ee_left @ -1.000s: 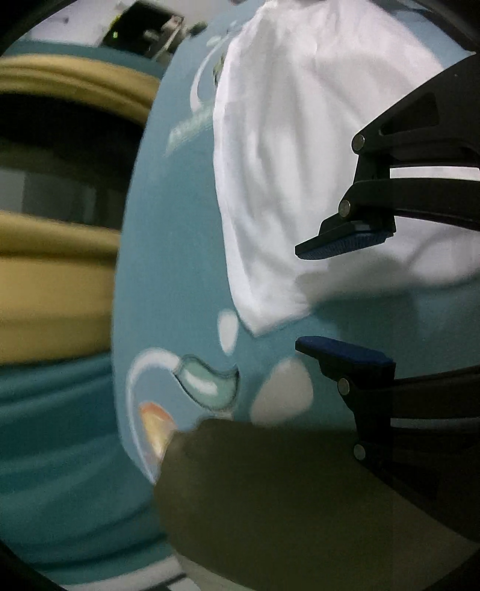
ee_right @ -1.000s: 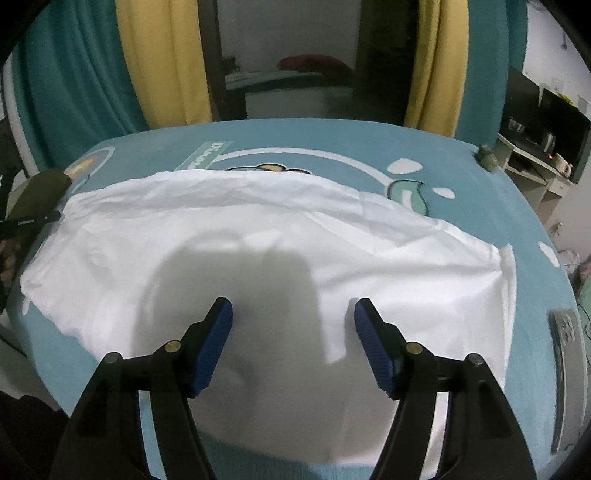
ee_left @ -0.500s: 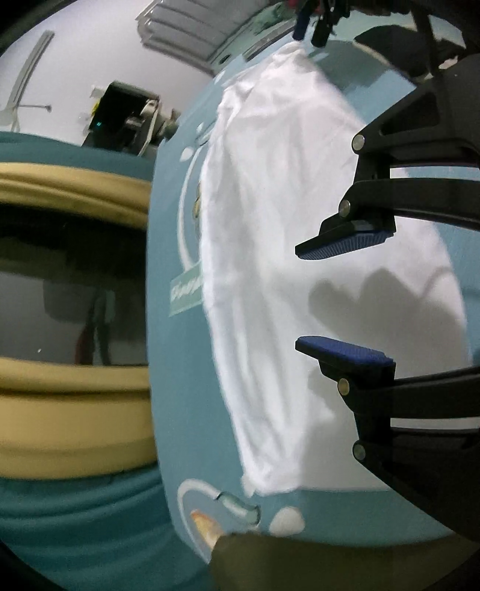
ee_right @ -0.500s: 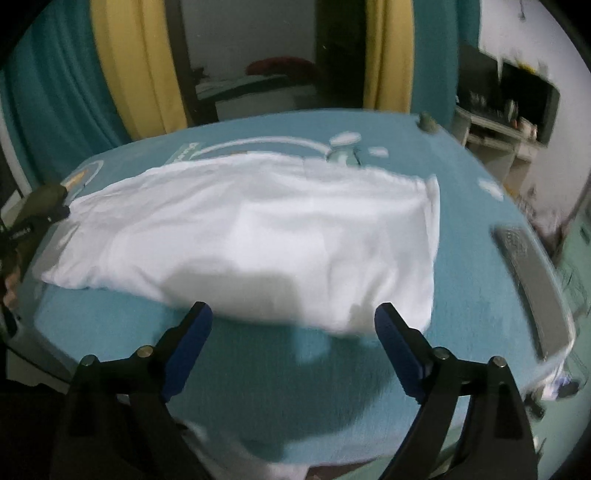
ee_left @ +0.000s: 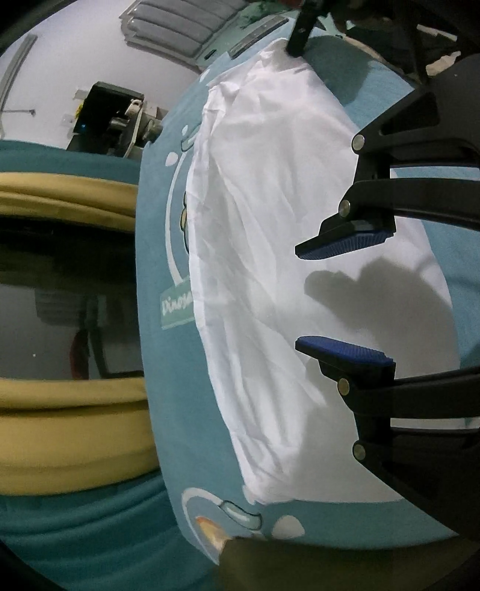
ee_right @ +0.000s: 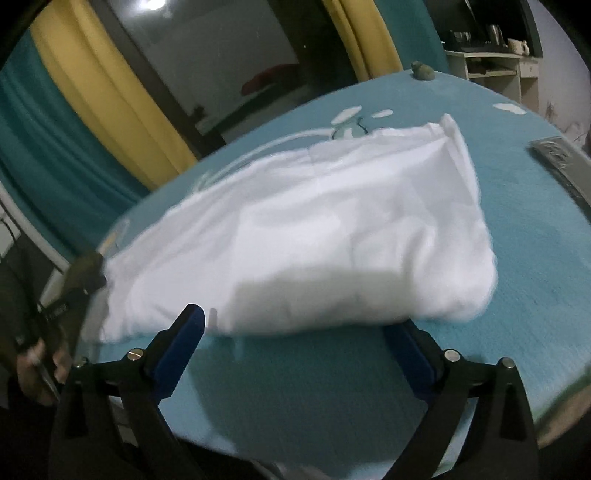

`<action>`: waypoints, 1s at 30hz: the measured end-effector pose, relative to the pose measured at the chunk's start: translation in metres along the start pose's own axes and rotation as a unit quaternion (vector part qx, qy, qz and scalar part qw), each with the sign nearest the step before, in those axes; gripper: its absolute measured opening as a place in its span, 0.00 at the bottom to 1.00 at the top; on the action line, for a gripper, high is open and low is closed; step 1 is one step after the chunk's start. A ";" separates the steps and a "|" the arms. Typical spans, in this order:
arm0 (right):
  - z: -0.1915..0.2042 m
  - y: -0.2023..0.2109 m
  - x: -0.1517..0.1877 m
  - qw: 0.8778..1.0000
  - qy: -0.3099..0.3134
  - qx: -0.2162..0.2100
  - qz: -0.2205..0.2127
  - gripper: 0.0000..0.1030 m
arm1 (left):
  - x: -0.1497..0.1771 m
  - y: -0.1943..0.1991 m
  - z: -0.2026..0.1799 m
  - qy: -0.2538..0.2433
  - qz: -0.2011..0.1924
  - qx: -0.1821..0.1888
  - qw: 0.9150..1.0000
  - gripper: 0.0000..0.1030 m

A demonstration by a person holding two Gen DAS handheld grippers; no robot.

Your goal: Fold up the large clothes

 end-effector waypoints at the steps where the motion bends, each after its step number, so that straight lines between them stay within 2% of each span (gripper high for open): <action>1: 0.001 -0.004 -0.004 1.000 -0.003 -0.008 -0.002 0.95 | -0.002 -0.002 -0.005 -0.006 0.000 0.005 1.000 0.44; 4: 0.004 -0.016 -0.015 1.000 -0.012 -0.028 -0.006 0.96 | -0.013 -0.016 -0.030 -0.032 0.000 0.029 0.999 0.44; 8: 0.009 -0.029 -0.029 0.998 -0.025 -0.049 -0.003 0.98 | -0.029 -0.041 -0.045 -0.031 0.003 0.048 0.998 0.44; 12: 0.017 -0.039 -0.041 0.998 -0.027 -0.062 0.002 0.99 | -0.035 -0.075 -0.047 -0.011 0.027 0.060 0.998 0.44; 16: 0.027 -0.046 -0.045 0.997 -0.021 -0.072 0.008 0.99 | -0.024 -0.102 -0.044 0.003 0.067 0.066 0.996 0.44; 19: 0.038 -0.051 -0.047 0.997 -0.012 -0.081 0.013 0.97 | -0.022 -0.103 -0.041 0.010 0.061 0.073 0.995 0.45; 20: 0.039 -0.053 -0.048 0.996 -0.010 -0.084 0.015 0.94 | -0.021 -0.104 -0.040 0.011 0.060 0.075 0.995 0.45; 22: 0.044 -0.058 -0.050 0.997 -0.007 -0.078 0.020 0.79 | -0.019 -0.104 -0.039 0.016 0.053 0.077 0.996 0.45; 24: 0.046 -0.060 -0.050 0.997 -0.005 -0.076 0.023 0.44 | -0.016 -0.103 -0.041 0.008 0.048 0.072 0.996 0.45; 27: 0.053 -0.055 -0.052 0.996 0.004 -0.088 0.015 0.32 | -0.015 -0.103 -0.042 0.004 0.044 0.072 0.996 0.45; 30: 0.068 -0.041 -0.057 0.996 0.030 -0.087 -0.008 0.26 | -0.017 -0.102 -0.038 0.010 0.042 0.086 0.995 0.45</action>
Point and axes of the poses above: each gripper's, at about its wrist camera, not at the fingertips, and y roughly against the way its jaws point, z to its left, x to its underside, the point moved 2 cm from there along -y, roughly the way its jaws point, and after that the axes turned 15 degrees about x, right-handed, at the moved point
